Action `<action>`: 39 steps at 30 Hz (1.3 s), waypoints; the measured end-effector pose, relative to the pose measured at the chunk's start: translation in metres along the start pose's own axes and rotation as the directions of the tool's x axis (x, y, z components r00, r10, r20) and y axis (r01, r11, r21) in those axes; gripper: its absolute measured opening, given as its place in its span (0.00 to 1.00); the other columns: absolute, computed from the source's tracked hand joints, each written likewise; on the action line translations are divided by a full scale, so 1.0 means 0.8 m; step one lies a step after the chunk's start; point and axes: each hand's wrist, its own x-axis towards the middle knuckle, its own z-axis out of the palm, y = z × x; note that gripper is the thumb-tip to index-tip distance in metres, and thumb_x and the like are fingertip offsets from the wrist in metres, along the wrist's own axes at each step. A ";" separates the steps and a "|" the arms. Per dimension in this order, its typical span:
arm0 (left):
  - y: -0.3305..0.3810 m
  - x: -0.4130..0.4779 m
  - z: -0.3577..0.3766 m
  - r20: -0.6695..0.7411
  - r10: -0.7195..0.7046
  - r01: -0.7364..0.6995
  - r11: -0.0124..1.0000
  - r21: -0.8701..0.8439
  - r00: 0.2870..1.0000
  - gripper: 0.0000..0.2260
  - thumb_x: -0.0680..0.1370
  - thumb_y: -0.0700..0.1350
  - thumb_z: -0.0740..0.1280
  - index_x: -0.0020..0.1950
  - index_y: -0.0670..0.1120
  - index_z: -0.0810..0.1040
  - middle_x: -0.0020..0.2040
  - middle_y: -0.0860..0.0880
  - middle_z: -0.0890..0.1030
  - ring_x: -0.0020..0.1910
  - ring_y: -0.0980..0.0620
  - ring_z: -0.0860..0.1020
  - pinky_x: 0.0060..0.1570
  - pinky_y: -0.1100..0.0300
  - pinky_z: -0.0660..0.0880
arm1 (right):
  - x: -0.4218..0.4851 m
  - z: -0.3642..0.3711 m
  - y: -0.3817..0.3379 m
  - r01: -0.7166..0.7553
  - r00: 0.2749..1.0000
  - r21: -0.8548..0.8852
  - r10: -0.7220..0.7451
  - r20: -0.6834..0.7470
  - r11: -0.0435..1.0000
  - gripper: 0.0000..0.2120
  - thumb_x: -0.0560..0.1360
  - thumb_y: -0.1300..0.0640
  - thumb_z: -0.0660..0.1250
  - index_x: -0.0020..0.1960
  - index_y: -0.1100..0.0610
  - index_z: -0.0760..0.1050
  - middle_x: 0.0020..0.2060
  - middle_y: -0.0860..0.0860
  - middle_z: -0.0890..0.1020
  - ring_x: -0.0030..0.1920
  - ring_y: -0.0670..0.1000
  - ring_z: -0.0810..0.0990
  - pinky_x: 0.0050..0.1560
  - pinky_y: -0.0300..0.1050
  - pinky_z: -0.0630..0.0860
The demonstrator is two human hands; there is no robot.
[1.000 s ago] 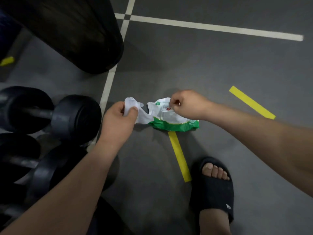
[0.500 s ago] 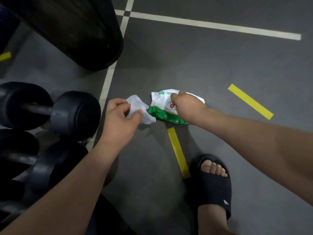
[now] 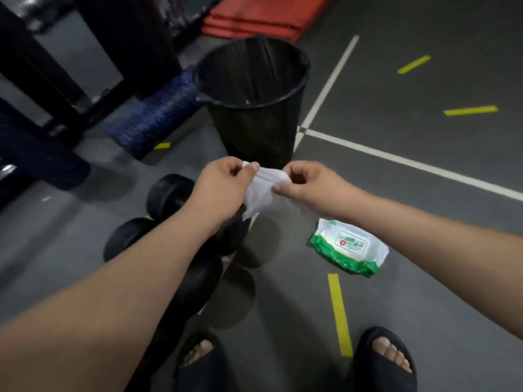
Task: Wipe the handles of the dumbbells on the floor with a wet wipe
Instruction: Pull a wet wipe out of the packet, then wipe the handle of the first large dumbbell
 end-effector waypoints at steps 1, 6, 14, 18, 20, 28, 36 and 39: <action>0.002 -0.002 -0.018 0.015 -0.041 0.042 0.998 -0.050 0.999 0.08 0.79 0.52 0.71 0.49 0.48 0.80 0.42 0.47 0.84 0.38 0.53 0.83 0.38 0.55 0.77 | -0.002 0.004 -0.020 -0.015 1.000 0.075 0.014 0.006 0.997 0.08 0.74 0.54 0.76 0.41 0.53 0.77 0.36 0.53 0.80 0.37 0.48 0.77 0.39 0.44 0.74; 0.017 -0.033 -0.104 0.113 -0.011 0.002 0.997 0.083 0.993 0.24 0.73 0.43 0.73 0.63 0.55 0.64 0.46 0.45 0.84 0.39 0.50 0.82 0.37 0.54 0.78 | -0.013 0.035 -0.109 -0.157 0.987 0.338 0.137 0.084 0.928 0.07 0.76 0.64 0.72 0.50 0.59 0.75 0.39 0.56 0.81 0.37 0.52 0.81 0.35 0.45 0.80; 0.055 -0.092 -0.199 0.040 0.067 -0.077 0.942 0.326 0.997 0.10 0.80 0.44 0.63 0.55 0.53 0.82 0.51 0.49 0.84 0.48 0.49 0.81 0.47 0.58 0.77 | -0.039 0.081 -0.216 -0.196 0.969 0.379 0.119 0.218 0.904 0.08 0.79 0.66 0.65 0.56 0.57 0.78 0.47 0.57 0.84 0.43 0.51 0.83 0.35 0.43 0.80; 0.043 -0.117 -0.228 0.148 0.001 -0.055 0.931 0.361 0.989 0.14 0.74 0.56 0.72 0.57 0.54 0.82 0.53 0.53 0.82 0.49 0.54 0.81 0.51 0.59 0.77 | -0.049 0.116 -0.230 -0.244 0.958 0.367 0.165 0.235 0.897 0.06 0.80 0.63 0.67 0.56 0.55 0.79 0.46 0.54 0.85 0.40 0.48 0.83 0.33 0.39 0.78; 0.034 -0.122 -0.240 0.166 -0.030 -0.048 0.894 0.445 0.986 0.18 0.73 0.56 0.75 0.61 0.54 0.81 0.55 0.52 0.81 0.51 0.53 0.80 0.49 0.60 0.77 | -0.050 0.137 -0.228 -0.250 0.964 0.370 0.195 0.178 0.895 0.11 0.79 0.63 0.68 0.59 0.54 0.75 0.47 0.54 0.83 0.37 0.48 0.82 0.31 0.40 0.77; -0.014 -0.139 -0.246 0.152 -0.021 -0.020 0.966 0.258 0.988 0.03 0.78 0.47 0.72 0.46 0.53 0.85 0.49 0.49 0.85 0.51 0.51 0.82 0.49 0.60 0.77 | -0.053 0.185 -0.180 -0.034 0.995 0.087 0.041 -0.088 0.996 0.05 0.76 0.63 0.72 0.45 0.53 0.82 0.34 0.46 0.81 0.34 0.43 0.78 0.40 0.37 0.75; -0.075 -0.116 -0.190 0.225 -0.089 0.180 0.888 -0.423 0.970 0.11 0.79 0.32 0.67 0.59 0.42 0.77 0.38 0.49 0.82 0.35 0.57 0.81 0.34 0.65 0.77 | -0.033 0.182 -0.115 -0.045 0.992 0.207 0.068 -0.106 0.977 0.05 0.77 0.54 0.72 0.48 0.55 0.83 0.41 0.58 0.83 0.42 0.54 0.80 0.52 0.60 0.80; -0.107 -0.097 -0.169 0.182 -0.134 0.213 0.820 -0.531 0.974 0.06 0.79 0.33 0.68 0.52 0.43 0.77 0.38 0.50 0.82 0.37 0.56 0.81 0.38 0.65 0.78 | -0.020 0.189 -0.085 -0.081 0.997 0.133 0.079 0.024 0.988 0.28 0.68 0.31 0.72 0.48 0.57 0.84 0.43 0.65 0.83 0.40 0.56 0.79 0.46 0.55 0.75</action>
